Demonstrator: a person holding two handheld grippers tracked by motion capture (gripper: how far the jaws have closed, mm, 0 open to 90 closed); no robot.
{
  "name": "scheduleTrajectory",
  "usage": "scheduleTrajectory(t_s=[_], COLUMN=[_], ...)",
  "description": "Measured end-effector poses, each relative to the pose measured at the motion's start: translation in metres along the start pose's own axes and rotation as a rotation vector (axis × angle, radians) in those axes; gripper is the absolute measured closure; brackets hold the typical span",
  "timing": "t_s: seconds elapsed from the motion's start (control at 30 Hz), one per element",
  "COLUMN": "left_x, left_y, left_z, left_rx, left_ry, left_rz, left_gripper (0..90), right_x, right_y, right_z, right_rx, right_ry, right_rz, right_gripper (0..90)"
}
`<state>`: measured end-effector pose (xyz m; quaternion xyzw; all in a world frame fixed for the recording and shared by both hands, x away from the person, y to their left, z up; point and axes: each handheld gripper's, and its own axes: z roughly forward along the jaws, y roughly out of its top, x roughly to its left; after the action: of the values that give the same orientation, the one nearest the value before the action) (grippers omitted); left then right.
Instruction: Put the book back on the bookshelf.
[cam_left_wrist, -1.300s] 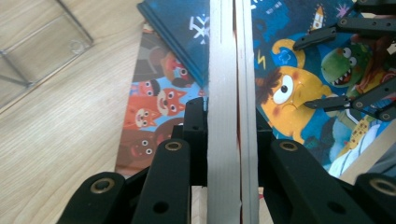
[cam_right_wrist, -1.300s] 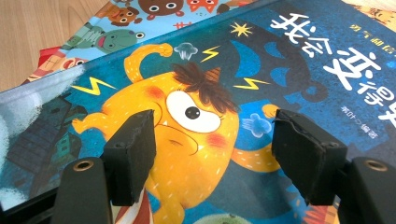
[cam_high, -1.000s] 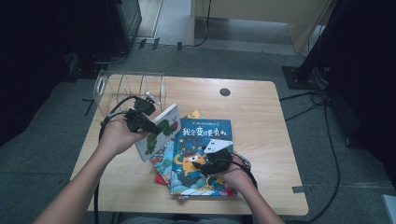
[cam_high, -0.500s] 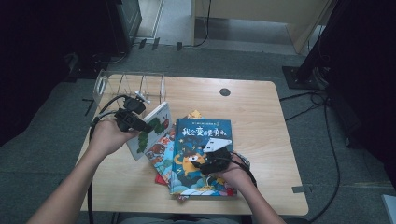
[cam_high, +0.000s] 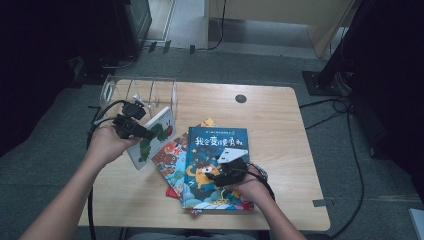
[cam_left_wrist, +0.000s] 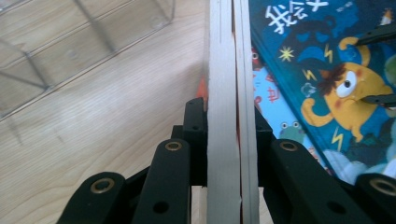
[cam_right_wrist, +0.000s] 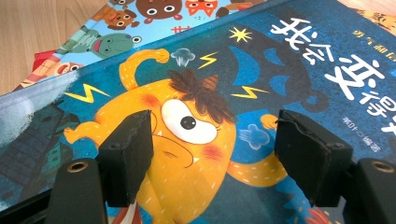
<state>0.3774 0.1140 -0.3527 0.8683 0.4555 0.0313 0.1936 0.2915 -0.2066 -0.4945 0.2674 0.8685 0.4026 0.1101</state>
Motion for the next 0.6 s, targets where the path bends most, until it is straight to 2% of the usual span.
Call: scheduleTrajectory(t_s=[0.33, 0.6], left_x=[0.015, 0.02], left_y=[0.002, 0.012], left_z=[0.002, 0.013], left_rx=[0.005, 0.009], left_ry=[0.053, 0.058], left_rz=[-0.009, -0.019], left_gripper=[77.3, 77.2], right_x=[0.0, 0.0], right_y=[0.0, 0.0], right_z=[0.0, 0.0], right_rx=[0.0, 0.0], right_ry=[0.0, 0.0], right_rz=[0.001, 0.003], right_gripper=[27.8, 27.7])
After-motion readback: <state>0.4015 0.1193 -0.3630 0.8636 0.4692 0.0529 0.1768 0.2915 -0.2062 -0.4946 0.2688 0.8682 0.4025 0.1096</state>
